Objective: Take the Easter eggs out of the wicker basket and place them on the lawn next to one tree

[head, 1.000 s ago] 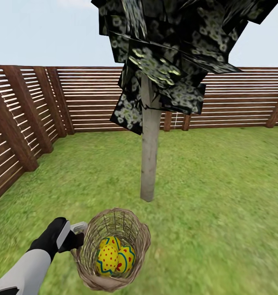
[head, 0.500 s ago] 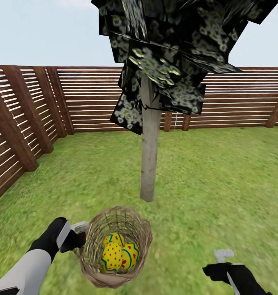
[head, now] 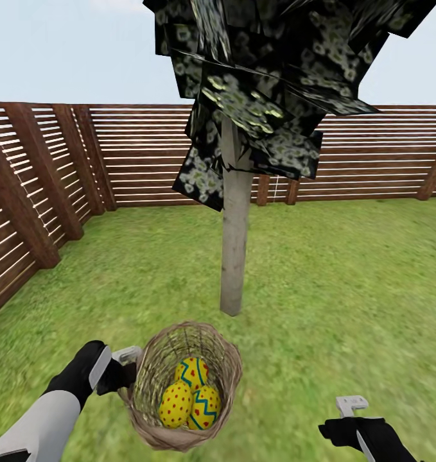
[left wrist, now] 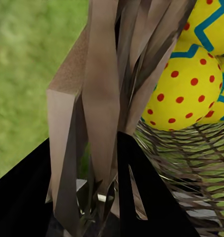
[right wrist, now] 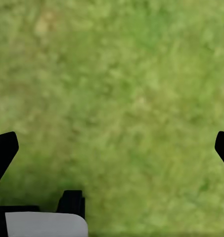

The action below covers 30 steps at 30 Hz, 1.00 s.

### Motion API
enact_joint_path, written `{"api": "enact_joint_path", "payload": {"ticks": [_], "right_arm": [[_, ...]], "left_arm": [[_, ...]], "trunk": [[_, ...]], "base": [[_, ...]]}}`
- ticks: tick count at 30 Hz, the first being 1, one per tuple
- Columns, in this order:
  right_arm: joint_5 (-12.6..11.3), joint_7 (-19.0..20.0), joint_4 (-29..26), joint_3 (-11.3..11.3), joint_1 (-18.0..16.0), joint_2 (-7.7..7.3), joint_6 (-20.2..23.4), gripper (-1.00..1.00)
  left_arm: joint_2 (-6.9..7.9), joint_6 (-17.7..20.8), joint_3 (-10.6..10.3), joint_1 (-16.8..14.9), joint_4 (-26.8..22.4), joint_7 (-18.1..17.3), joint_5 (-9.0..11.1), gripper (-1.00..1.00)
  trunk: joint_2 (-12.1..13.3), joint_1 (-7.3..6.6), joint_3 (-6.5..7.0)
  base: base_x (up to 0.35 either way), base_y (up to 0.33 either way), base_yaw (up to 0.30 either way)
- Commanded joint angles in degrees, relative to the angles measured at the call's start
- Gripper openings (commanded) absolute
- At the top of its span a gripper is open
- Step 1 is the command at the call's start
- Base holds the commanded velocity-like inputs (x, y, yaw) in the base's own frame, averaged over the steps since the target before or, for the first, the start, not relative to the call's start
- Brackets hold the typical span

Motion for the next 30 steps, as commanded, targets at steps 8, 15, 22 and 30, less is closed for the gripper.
{"api": "enact_joint_path", "payload": {"ticks": [8, 15, 22, 30], "right_arm": [[0.5, 0.5, -0.1, -0.2, 0.0, 0.02, 0.3, 1.00], [0.5, 0.5, 0.2, -0.2, 0.0, 0.04, 0.3, 1.00], [0.5, 0.5, 0.6, -0.2, 0.0, 0.08, 0.3, 1.00], [0.5, 0.5, 0.8, -0.1, 0.0, 0.20, 0.2, 1.00]], "left_arm": [[-0.11, 0.3, 0.1, 0.0, -0.1, -0.1, -0.2, -1.00], [-0.11, 0.3, 0.1, 0.0, -0.1, -0.1, -0.2, -1.00], [-0.11, 0.4, 0.1, 0.0, -0.1, 0.0, -0.2, -1.00], [-0.11, 0.4, 0.1, 0.0, -0.7, 0.0, -0.2, -1.00]], "trunk": [[-1.2, 0.66, -0.60], [-4.0, 2.19, -1.85], [-6.9, 3.73, -3.11], [-10.1, 5.49, -4.54]], "base": [[0.000, 0.000, 0.000], [0.000, 0.000, 0.000], [0.000, 0.000, 0.000], [0.000, 0.000, 0.000]]}}
